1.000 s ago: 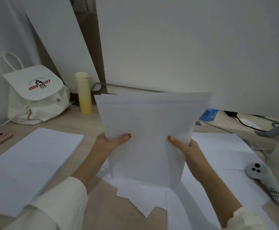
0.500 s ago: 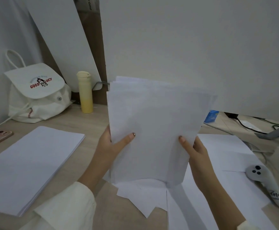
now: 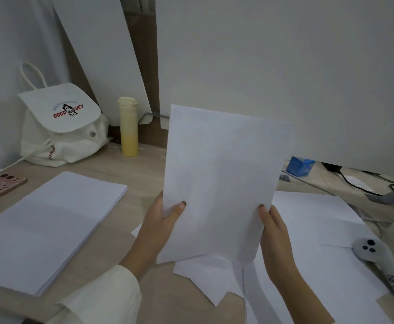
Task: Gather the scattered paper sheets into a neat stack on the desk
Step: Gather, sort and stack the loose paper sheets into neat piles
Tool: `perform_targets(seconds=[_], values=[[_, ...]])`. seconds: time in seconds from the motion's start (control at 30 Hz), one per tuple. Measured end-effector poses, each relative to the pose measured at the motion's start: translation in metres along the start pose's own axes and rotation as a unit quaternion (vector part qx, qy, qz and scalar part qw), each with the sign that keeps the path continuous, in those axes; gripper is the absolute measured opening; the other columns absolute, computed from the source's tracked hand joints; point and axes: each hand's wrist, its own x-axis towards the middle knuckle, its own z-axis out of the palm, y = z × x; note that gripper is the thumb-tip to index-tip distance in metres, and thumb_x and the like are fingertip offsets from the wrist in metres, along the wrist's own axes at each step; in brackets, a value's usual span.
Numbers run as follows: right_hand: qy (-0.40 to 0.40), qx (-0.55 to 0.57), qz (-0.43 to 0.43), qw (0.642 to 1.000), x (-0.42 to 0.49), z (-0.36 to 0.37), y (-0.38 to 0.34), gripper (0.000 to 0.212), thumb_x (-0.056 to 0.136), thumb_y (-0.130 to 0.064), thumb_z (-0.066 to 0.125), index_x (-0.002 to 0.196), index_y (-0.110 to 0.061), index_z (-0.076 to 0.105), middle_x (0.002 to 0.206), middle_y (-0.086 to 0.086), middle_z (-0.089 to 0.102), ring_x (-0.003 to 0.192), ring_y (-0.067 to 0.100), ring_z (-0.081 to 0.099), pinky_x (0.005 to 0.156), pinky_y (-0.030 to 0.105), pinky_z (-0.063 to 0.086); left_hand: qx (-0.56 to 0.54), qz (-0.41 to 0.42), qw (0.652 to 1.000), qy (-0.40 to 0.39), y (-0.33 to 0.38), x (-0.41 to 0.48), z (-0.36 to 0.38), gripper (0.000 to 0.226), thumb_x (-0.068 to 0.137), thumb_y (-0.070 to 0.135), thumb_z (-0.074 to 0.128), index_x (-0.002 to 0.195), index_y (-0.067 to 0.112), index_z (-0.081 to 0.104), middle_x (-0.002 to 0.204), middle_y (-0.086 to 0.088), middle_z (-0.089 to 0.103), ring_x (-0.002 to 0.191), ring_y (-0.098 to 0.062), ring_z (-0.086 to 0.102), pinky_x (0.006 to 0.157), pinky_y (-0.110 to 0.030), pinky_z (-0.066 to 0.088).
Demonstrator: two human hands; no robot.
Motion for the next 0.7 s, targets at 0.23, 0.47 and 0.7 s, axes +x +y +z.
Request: perform_targets(seconds=[0.23,0.47,0.7], values=[[-0.124,-0.130,-0.016,0.984,0.005,0.069,-0.009,0.035,0.096,-0.025,0.048,0.075,0.002,0.047,0.065,0.007,0.046,0.055,0.009,0.045,0.057,0.019,0.037,0.092,0.022,0.993,0.073,0.032,0.018,-0.100,0.019,0.094,0.021,0.052,0.112,0.023,0.054,0.095,0.016,0.060,0.086,-0.001,0.059,0.067,-0.016,0.045],[-0.253,-0.092,0.118,0.956,-0.008,0.175,0.023,0.023,0.095,-0.015,0.050,0.074,-0.008,0.057,0.045,-0.001,0.048,0.043,0.010,0.043,0.046,0.018,0.036,0.194,-0.101,0.972,0.088,0.028,0.028,-0.224,0.021,0.092,0.017,0.055,0.113,0.019,0.057,0.102,0.004,0.063,0.086,-0.009,0.059,0.068,-0.021,0.041],[-0.286,-0.039,0.220,0.932,-0.020,0.257,0.059,0.018,0.096,-0.010,0.046,0.080,-0.007,0.055,0.043,-0.005,0.050,0.038,0.004,0.044,0.043,0.015,0.038,0.239,-0.189,0.942,0.142,-0.009,0.015,-0.312,0.017,0.091,0.004,0.052,0.104,0.013,0.057,0.104,-0.004,0.058,0.079,-0.015,0.054,0.060,-0.015,0.037]])
